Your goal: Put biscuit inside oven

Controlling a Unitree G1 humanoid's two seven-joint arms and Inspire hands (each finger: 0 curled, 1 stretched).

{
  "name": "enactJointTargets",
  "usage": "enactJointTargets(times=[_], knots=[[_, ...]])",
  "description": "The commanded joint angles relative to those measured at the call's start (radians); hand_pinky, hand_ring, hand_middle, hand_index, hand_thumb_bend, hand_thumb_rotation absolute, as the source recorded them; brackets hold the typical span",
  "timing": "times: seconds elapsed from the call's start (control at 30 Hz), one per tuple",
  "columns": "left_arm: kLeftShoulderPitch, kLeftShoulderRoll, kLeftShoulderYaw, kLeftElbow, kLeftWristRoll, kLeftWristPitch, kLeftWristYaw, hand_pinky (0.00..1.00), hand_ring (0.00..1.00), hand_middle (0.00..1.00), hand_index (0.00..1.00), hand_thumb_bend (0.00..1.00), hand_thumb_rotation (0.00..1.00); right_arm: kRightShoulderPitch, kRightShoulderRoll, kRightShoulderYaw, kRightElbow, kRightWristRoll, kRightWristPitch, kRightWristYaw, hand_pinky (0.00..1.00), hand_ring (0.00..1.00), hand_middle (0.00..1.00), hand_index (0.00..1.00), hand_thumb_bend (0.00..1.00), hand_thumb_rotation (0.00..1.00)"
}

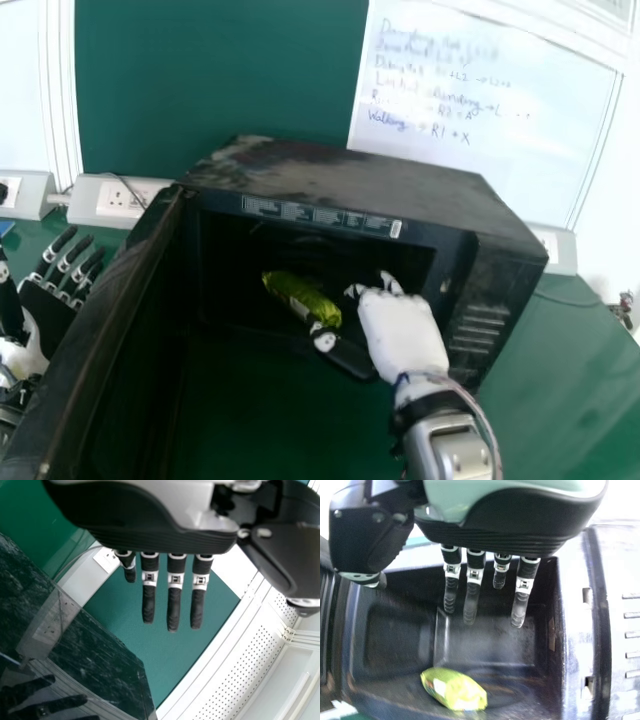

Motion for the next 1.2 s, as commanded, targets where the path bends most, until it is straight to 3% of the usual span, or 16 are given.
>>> enactJointTargets(times=[0.0, 0.27, 0.57, 0.73, 1.0, 1.17], knots=[[-0.011, 0.008, 0.003, 0.004, 0.006, 0.005, -0.004, 0.78, 0.72, 0.69, 0.69, 0.90, 0.36, 0.028, 0.001, -0.031, -0.022, 0.040, -0.021, -0.052, 0.64, 0.73, 0.75, 0.78, 0.71, 0.27], [-0.012, 0.006, -0.004, 0.008, 0.012, 0.006, -0.002, 0.80, 0.75, 0.72, 0.70, 0.91, 0.37, 0.124, 0.012, -0.094, -0.047, 0.139, -0.061, -0.171, 0.66, 0.75, 0.77, 0.78, 0.69, 0.27], [-0.020, 0.002, -0.011, 0.012, 0.017, 0.009, 0.003, 0.74, 0.70, 0.69, 0.69, 0.94, 0.36, 0.214, 0.009, -0.167, -0.040, 0.249, -0.119, -0.326, 0.66, 0.73, 0.77, 0.81, 0.62, 0.34], [-0.025, -0.007, -0.021, 0.000, 0.017, 0.020, 0.034, 0.72, 0.68, 0.66, 0.66, 0.95, 0.34, 0.253, 0.022, -0.203, -0.041, 0.328, -0.149, -0.402, 0.62, 0.71, 0.76, 0.79, 0.63, 0.28], [-0.028, -0.015, -0.031, -0.005, 0.016, 0.031, 0.057, 0.75, 0.71, 0.68, 0.66, 0.94, 0.33, 0.308, 0.074, -0.265, -0.080, 0.533, -0.148, -0.431, 0.63, 0.72, 0.76, 0.78, 0.66, 0.20], [-0.023, -0.029, -0.039, -0.012, 0.008, 0.036, 0.055, 0.77, 0.72, 0.69, 0.68, 0.90, 0.30, 0.332, 0.101, -0.310, -0.092, 0.669, -0.143, -0.434, 0.64, 0.73, 0.78, 0.78, 0.65, 0.21]])
